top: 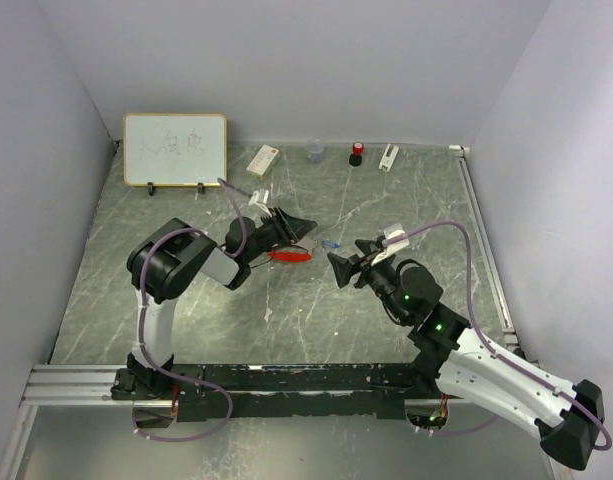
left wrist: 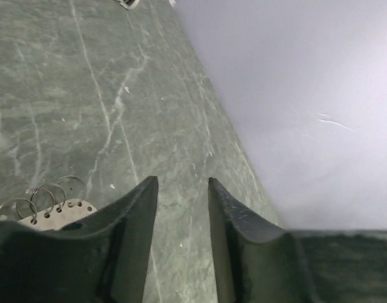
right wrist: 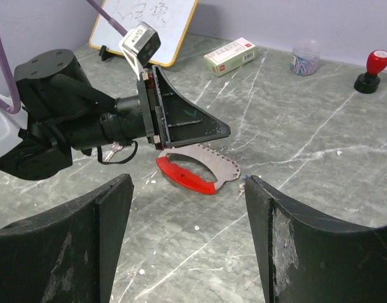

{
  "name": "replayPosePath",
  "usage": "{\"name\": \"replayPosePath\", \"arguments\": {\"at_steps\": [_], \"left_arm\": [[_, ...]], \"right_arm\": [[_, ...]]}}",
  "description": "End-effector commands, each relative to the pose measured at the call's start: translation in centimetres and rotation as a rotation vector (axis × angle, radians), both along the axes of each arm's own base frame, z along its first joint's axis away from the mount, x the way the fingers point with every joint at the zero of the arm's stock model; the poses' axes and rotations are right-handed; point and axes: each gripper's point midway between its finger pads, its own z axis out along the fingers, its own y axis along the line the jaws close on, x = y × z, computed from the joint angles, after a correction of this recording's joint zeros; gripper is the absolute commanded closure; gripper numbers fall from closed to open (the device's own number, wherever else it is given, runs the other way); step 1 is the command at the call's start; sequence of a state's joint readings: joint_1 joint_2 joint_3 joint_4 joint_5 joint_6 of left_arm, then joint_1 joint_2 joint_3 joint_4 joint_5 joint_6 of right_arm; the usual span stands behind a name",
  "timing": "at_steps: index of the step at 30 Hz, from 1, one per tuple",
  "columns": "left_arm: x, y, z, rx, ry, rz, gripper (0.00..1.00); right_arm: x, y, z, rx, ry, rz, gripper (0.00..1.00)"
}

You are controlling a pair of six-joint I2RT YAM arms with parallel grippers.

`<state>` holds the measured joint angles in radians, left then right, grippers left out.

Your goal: Put the keys on the keyring

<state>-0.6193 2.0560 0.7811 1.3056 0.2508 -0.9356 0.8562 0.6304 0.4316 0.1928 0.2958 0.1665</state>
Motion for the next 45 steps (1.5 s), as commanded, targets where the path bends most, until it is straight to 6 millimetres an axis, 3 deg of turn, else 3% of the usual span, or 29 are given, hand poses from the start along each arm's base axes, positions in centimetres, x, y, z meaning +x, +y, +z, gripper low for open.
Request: {"name": "replayPosePath", "arguments": {"at_steps": [1,7,12,13,16,20,29,33,40,45], "left_arm": [[-0.8,-0.8,3.3,-0.029,-0.067,-0.056,0.48],[-1.3,1.6,4.5,0.025,-0.061,0.027,0.48],[-1.7,6.2,6.6,0.065,-0.058,0.178,0.5],[-1.8,7.3,7.9,0.071,-0.071,0.218,0.49],[-1.9,10.2,9.3,0.138,-0.066,0.327,0.45],[-2.5,13.6,11.3,0.18,-0.054,0.449,0.3],[-4.8,17.2,14.6,0.239,-0.095,0.513,0.22],[-5.9,17.8,14.7,0.245,-0.101,0.509,0.21],[-6.6,19.4,12.8,0.25,-0.056,0.566,0.23],[-6.7,19.9,11.6,0.271,-0.029,0.583,0.23]], "right_arm": [[0.2,-0.4,0.1,-0.002,0.0,-0.021,0.28],[0.3,-0.3,0.2,-0.001,0.008,-0.019,0.28],[0.9,0.1,-0.3,-0.018,0.048,-0.035,0.28],[1.1,0.4,-0.6,-0.034,0.064,-0.033,0.28],[1.9,2.0,-1.6,-0.083,0.117,-0.01,0.28],[3.0,4.6,-2.0,-0.107,0.15,0.037,0.29],[4.4,8.6,-2.9,-0.06,0.188,0.112,0.3],[5.1,10.1,-4.5,-0.087,0.238,0.13,0.3],[6.6,14.4,-8.8,-0.179,0.361,0.203,0.32],[8.3,15.5,-10.8,-0.219,0.383,0.174,0.32]]}}
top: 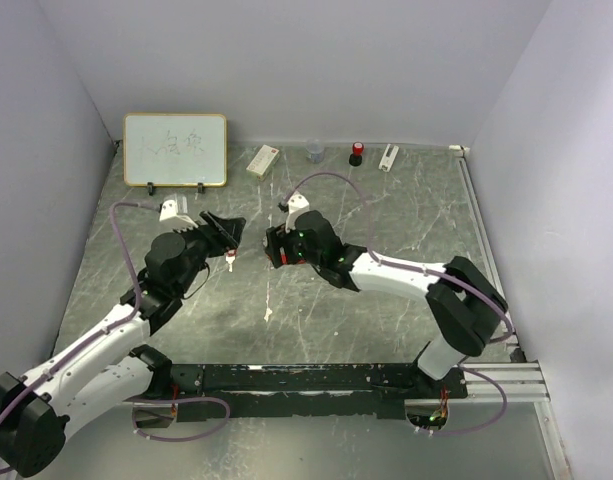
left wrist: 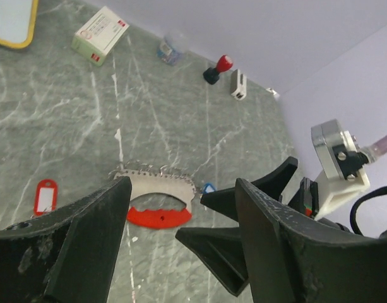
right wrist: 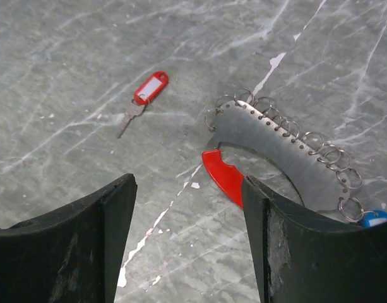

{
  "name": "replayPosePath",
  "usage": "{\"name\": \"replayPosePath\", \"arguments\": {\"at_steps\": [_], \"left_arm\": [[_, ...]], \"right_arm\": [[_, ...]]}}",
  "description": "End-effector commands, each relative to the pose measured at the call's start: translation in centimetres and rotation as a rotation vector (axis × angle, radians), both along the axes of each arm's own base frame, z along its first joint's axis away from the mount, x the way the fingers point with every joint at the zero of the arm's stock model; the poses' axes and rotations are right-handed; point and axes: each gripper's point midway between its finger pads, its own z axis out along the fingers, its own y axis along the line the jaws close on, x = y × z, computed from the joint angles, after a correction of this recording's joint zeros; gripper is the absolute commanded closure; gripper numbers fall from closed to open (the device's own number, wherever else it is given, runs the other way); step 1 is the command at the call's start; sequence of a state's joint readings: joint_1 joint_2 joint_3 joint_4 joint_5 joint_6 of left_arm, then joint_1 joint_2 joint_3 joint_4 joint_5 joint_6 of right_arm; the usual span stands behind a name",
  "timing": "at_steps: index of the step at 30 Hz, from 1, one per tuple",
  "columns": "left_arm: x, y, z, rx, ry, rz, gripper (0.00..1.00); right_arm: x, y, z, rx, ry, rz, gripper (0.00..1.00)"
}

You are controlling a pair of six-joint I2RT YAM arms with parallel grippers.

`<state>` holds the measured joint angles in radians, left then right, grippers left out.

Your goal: Put the keys on the keyring

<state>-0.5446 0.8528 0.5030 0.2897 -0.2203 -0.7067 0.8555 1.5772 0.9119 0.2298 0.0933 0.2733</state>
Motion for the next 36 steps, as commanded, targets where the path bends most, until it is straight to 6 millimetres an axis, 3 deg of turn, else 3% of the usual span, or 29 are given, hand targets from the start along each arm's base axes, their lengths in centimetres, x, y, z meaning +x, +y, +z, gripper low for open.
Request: {"name": "replayPosePath", "arguments": {"at_steps": [1,4,12,22,36], "left_arm": [[0.1,1.2,-1.2,0.02,0.034,0.05,0.23],[0.0,1.5,-1.4,0.018,0.037,0.064,0.23],[-0.5,2.9,-0.8,0.016,0.018,0.117,0.23],[-0.7,3.3,-0.9,0.025,0.016,0.131,0.21],[-0.5,3.7,-1.5,0.031,0.022,0.152,0.19]], "right_arm": [[1.2,1.2,-0.7,-0.025,0.008,-0.002,0.32],[2.6,2.3,-1.0,-0.055,0.006,-0.009,0.34],[4.4,4.5,-5.1,-0.141,0.086,-0.009,0.44],[5.6,5.0,-8.7,-0.189,0.153,-0.073,0.53],[6.4,5.8,-10.3,-0.204,0.159,-0.082,0.62]]}}
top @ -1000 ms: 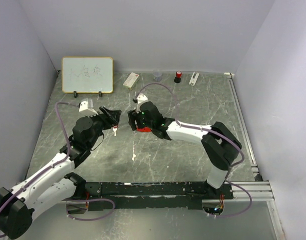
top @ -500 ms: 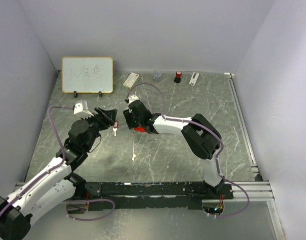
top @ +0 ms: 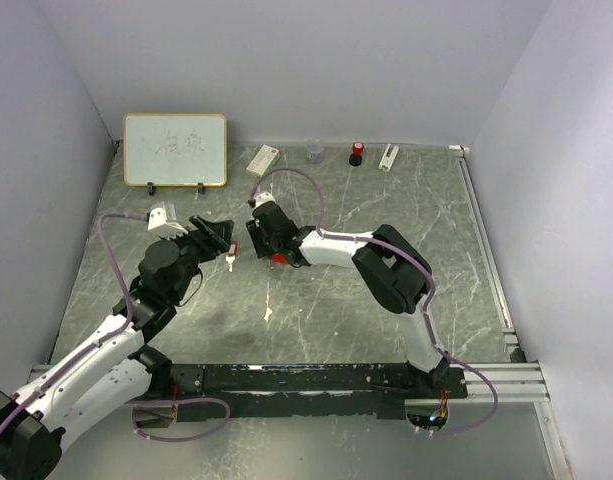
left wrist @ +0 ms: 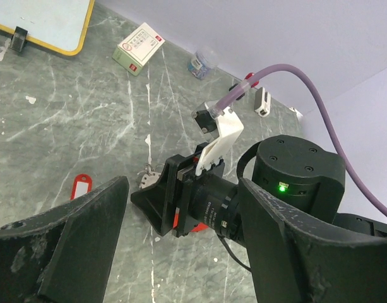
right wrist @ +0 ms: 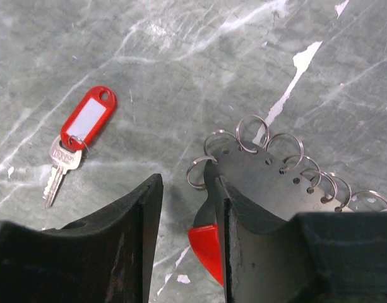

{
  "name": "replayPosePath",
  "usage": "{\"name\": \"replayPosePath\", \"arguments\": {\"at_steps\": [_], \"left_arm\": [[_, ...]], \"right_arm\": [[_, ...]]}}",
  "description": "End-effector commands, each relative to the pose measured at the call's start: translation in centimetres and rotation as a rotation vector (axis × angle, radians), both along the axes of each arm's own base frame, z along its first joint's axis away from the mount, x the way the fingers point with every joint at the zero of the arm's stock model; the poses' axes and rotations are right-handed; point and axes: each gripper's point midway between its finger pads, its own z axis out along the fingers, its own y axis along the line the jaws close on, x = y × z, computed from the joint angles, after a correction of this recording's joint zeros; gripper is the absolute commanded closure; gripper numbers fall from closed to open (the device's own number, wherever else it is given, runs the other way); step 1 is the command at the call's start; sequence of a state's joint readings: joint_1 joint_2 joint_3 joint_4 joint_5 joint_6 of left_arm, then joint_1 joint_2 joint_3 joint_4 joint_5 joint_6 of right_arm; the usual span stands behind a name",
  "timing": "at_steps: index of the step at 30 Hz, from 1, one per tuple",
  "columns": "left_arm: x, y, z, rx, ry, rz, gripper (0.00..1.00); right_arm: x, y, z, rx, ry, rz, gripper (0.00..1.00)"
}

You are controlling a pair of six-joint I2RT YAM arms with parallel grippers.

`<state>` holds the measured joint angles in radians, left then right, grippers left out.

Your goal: Put the keys on the keyring

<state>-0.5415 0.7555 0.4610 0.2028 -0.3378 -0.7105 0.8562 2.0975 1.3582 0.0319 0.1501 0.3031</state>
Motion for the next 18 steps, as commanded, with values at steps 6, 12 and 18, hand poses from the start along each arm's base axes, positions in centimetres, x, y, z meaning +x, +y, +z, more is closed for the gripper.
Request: {"name": "replayPosePath", "arguments": {"at_steps": [6,12,18], "left_arm": [[0.2,0.7,-0.5,0.014,0.002,0.033,0.19],[0.2,1.1,-0.5,0.017,0.0,0.045,0.18],[0.3,0.9,-0.3,0.016,-0.003,0.037,0.18]], "right_arm": [[1.1,0.5,-0.5,-0.029,-0.018,-0.021,0.66],[1.3,-0.1,-1.2,-0.059,-0.022,-0.043,0.81],[1.3,-1.1,0.4,-0.051,-0.072,-0.08,1.0]]}}
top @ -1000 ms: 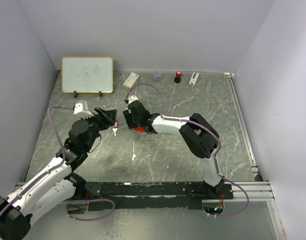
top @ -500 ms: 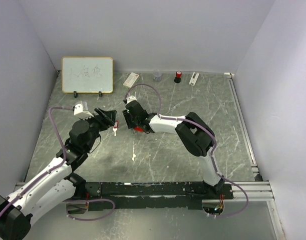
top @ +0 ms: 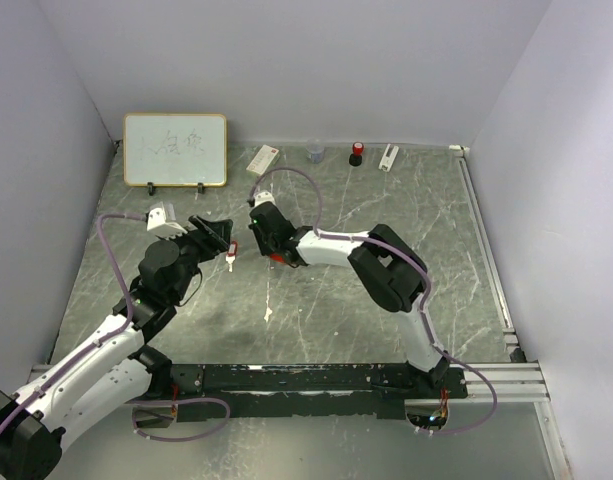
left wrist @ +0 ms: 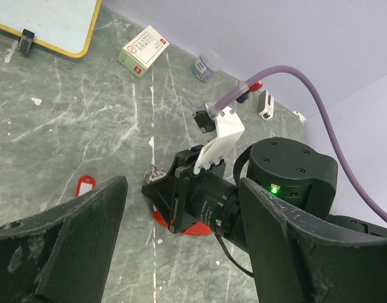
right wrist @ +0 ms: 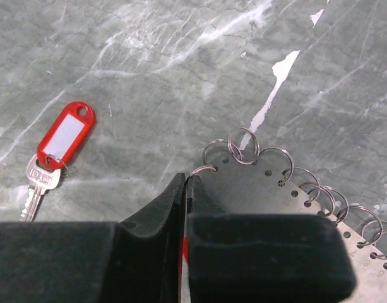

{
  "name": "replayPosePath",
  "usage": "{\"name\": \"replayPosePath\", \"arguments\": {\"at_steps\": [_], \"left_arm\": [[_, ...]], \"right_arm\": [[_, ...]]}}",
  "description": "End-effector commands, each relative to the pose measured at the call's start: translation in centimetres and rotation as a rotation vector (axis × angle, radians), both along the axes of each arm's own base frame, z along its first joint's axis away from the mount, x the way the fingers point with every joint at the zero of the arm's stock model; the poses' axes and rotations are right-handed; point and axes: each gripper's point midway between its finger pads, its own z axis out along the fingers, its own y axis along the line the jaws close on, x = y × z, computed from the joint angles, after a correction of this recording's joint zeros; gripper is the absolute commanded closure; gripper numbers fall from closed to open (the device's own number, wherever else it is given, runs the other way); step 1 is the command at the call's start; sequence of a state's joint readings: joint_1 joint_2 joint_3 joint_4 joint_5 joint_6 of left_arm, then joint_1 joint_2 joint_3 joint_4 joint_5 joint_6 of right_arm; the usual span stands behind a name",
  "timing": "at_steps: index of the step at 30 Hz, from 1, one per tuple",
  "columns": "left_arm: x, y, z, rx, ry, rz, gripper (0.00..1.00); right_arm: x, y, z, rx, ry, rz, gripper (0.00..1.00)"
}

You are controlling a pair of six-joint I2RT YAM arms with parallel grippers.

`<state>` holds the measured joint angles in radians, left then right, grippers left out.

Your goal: Put the keys on the keyring

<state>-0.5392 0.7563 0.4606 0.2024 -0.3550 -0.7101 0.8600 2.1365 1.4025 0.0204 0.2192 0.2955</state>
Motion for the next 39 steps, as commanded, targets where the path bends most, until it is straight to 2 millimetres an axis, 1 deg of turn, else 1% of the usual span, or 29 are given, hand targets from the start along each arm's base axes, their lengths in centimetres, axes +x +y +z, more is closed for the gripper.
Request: {"name": "replayPosePath", "arguments": {"at_steps": [1,2,3,4,5,9,13,14,15,20,23,25,29,31,35,39], "left_arm": [[0.2,0.4,-0.2,0.013,-0.002,0.015,0.18],[0.2,0.3,-0.1,0.013,-0.001,0.01,0.18],[0.3,0.2,-0.1,0.012,-0.001,0.004,0.18],[0.3,0.0,-0.1,0.013,0.001,-0.002,0.19],[0.4,-0.2,-0.1,0.014,0.0,-0.01,0.19],[0.8,-0.8,-0.6,0.027,0.019,-0.03,0.21],[0.8,-2.3,-0.4,0.027,0.025,-0.106,0.24],[0.7,-2.7,-0.2,0.023,0.021,-0.125,0.25],[0.6,-3.0,-0.1,0.019,0.017,-0.141,0.26],[0.3,-4.0,1.0,0.022,-0.023,-0.205,0.29],[0.1,-4.5,1.4,0.018,-0.047,-0.237,0.3],[-0.2,-4.6,1.4,0.019,-0.054,-0.253,0.3],[-0.8,-4.7,1.9,0.027,-0.092,-0.283,0.31],[-1.1,-4.9,2.4,0.026,-0.119,-0.302,0.32],[-1.7,-5.9,3.1,0.035,-0.166,-0.37,0.34],[-2.2,-6.7,3.2,0.055,-0.19,-0.426,0.35]], "right_arm": [[0.0,-1.2,1.3,-0.003,-0.051,-0.041,1.0],[-0.1,-1.4,2.1,0.015,-0.067,-0.043,1.0],[-0.3,-1.7,2.4,0.025,-0.079,-0.045,1.0],[-0.3,-1.8,4.1,0.062,-0.112,-0.045,1.0],[-0.6,-2.0,5.0,0.079,-0.129,-0.042,1.0],[-1.5,-3.6,7.3,0.104,-0.181,-0.039,1.0],[-2.5,-4.9,10.2,0.172,-0.219,-0.014,1.0],[-3.0,-5.2,11.1,0.202,-0.23,0.0,1.0],[-3.6,-5.7,11.5,0.229,-0.235,0.02,1.0],[-6.0,-8.3,15.9,0.414,-0.291,0.141,1.0],[-7.6,-9.9,17.6,0.48,-0.324,0.203,1.0],[-8.4,-10.3,18.2,0.495,-0.334,0.243,1.0],[-9.8,-10.1,18.8,0.507,-0.338,0.332,1.0],[-10.1,-10.0,19.0,0.517,-0.331,0.355,1.0],[-10.3,-9.5,19.6,0.536,-0.311,0.392,1.0],[-10.7,-9.0,20.1,0.565,-0.307,0.427,1.0]]}}
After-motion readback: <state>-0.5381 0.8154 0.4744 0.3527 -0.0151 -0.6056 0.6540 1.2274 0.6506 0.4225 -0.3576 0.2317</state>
